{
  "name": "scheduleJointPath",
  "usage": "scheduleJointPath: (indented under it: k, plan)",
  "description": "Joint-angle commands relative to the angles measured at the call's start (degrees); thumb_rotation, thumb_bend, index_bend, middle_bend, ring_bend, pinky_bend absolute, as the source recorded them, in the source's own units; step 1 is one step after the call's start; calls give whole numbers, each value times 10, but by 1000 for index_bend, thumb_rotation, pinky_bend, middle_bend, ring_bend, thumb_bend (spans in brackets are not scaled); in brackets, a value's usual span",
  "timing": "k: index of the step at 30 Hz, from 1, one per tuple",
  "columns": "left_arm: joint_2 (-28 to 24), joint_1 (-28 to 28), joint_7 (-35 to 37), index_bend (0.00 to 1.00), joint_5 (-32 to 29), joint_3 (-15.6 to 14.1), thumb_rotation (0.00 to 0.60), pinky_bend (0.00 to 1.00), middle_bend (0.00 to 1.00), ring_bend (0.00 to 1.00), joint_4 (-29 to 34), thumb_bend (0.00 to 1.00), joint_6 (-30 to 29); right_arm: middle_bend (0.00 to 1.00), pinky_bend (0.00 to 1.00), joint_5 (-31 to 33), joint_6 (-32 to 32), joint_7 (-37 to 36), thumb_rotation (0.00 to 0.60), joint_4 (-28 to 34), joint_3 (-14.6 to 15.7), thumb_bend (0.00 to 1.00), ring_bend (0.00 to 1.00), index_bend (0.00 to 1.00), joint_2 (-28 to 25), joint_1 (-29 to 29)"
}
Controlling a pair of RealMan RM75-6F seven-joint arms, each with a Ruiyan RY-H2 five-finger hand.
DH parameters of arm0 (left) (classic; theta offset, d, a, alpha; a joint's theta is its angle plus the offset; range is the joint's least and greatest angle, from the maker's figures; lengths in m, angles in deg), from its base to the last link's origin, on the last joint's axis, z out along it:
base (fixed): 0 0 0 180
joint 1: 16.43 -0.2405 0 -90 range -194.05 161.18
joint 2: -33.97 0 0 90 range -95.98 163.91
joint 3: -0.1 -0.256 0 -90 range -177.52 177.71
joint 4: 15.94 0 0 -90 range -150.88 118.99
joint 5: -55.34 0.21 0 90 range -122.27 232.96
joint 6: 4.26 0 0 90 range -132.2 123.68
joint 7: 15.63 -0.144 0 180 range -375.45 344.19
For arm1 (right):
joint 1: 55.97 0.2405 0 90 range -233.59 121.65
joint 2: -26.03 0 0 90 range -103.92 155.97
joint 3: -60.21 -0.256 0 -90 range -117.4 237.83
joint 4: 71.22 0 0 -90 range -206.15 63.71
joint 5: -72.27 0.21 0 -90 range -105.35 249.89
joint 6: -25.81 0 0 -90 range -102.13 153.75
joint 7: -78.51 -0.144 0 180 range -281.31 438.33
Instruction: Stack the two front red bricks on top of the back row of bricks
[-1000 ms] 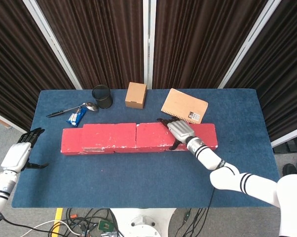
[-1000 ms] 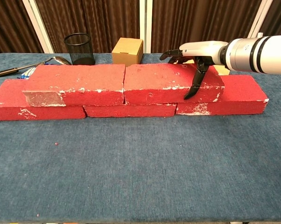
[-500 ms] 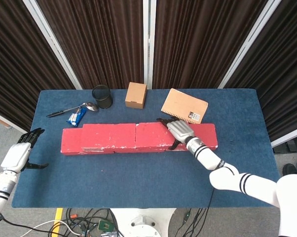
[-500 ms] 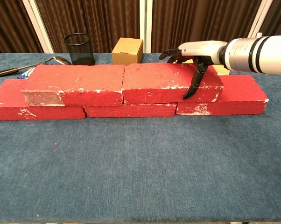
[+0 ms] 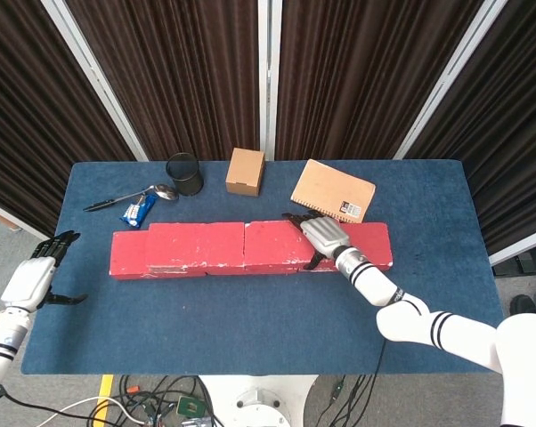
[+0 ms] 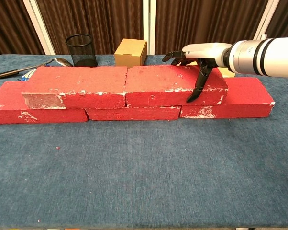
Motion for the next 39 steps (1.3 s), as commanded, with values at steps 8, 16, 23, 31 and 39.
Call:
scheduleJointPath:
  k: [8,16,23,31,39]
  plan:
    - [-1,0,4,6,0,1,600,0,0,0,-2,0,0,1,0,3,-6,1,600,4,0,0,0,0,-3,4]
    - [-3,-2,6,6,1,1,600,0,0,0,0,0,-3,0,0,-4,9,-1,600,19,-2,0,0,0,-10,-2]
    - [-7,-3,1,6,3,1,600,0,0,0,9,0,-7,0,0,-17,32,-6,600,86,-1,0,0,0,-61,-23]
    - [-7,-18,-13,6,12,1,600,0,0,0,22,0,-43,0,0,-108,153,-10,600,211,13,0,0,0,-169,-104]
    - [4,-55,-55,6,38,-5,600,0,0,0,24,0,-126,0,0,-211,392,100,600,264,87,0,0,0,-238,-259]
